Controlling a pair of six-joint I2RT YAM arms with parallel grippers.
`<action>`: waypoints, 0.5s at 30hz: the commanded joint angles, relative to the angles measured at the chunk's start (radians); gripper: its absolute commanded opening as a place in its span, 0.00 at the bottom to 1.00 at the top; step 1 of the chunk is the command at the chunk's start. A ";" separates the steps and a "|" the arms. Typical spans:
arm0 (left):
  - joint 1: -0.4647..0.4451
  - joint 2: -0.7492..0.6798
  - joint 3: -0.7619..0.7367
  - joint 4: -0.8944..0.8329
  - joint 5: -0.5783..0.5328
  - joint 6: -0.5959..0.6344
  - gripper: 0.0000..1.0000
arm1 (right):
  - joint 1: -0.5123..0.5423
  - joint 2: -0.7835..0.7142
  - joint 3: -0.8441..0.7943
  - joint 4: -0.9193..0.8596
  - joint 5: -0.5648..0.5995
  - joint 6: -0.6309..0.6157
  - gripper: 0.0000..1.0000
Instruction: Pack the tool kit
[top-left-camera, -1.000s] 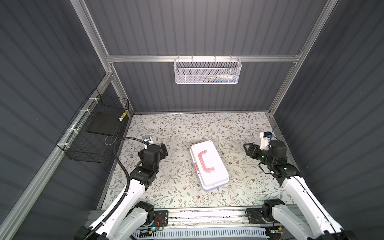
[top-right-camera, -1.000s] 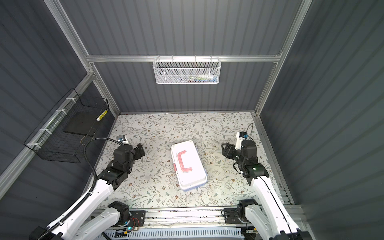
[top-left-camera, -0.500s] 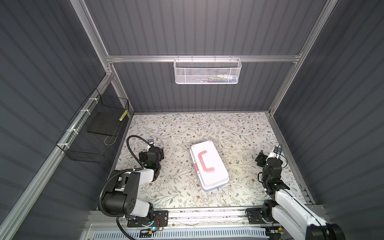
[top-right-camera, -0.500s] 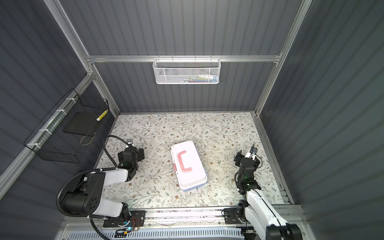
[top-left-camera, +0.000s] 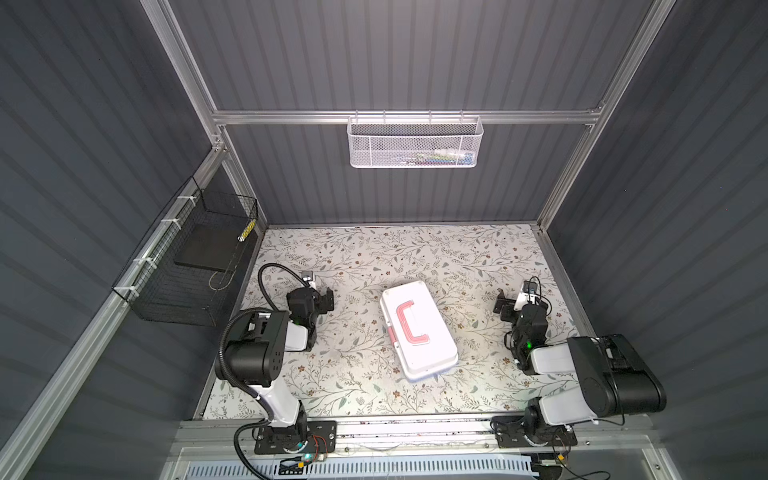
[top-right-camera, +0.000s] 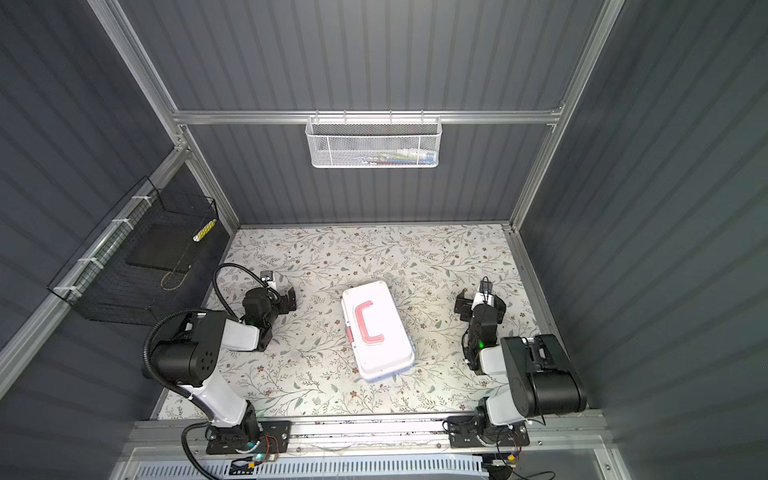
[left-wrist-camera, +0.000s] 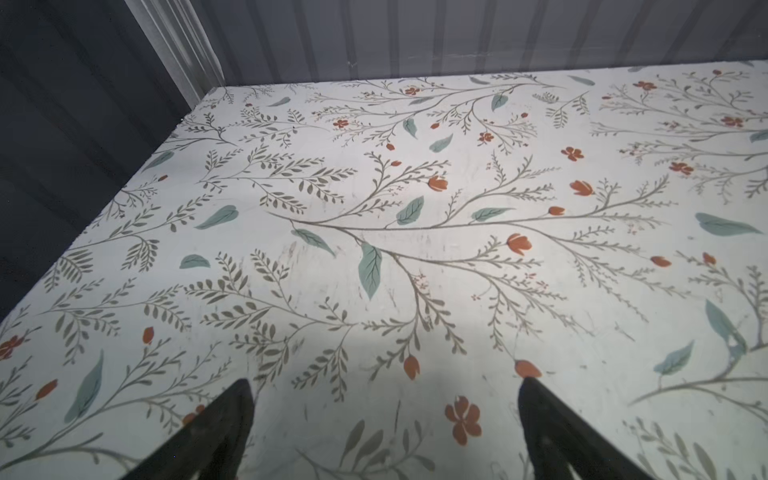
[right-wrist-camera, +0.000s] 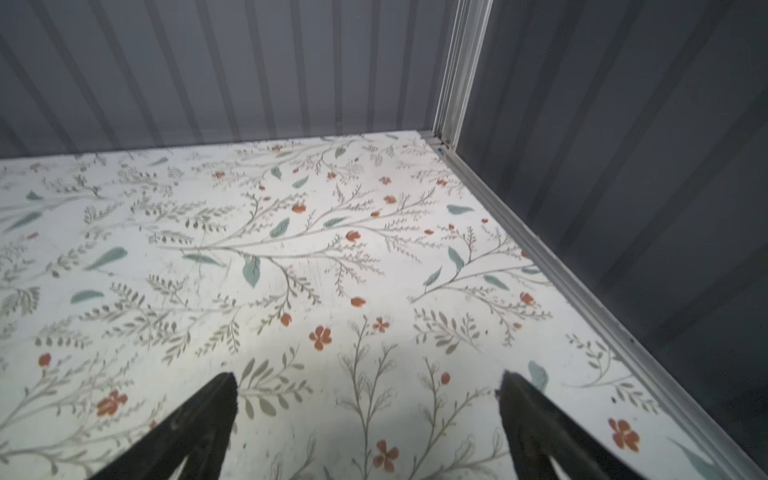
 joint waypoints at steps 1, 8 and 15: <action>0.006 -0.009 0.009 -0.024 0.025 -0.006 1.00 | -0.010 -0.011 0.041 -0.010 -0.018 0.000 0.99; 0.006 -0.004 0.009 -0.012 0.029 -0.006 1.00 | -0.015 -0.008 0.049 -0.023 -0.023 0.003 0.99; 0.008 -0.002 0.009 -0.012 0.031 -0.007 1.00 | -0.016 0.001 0.047 -0.004 -0.024 -0.001 0.99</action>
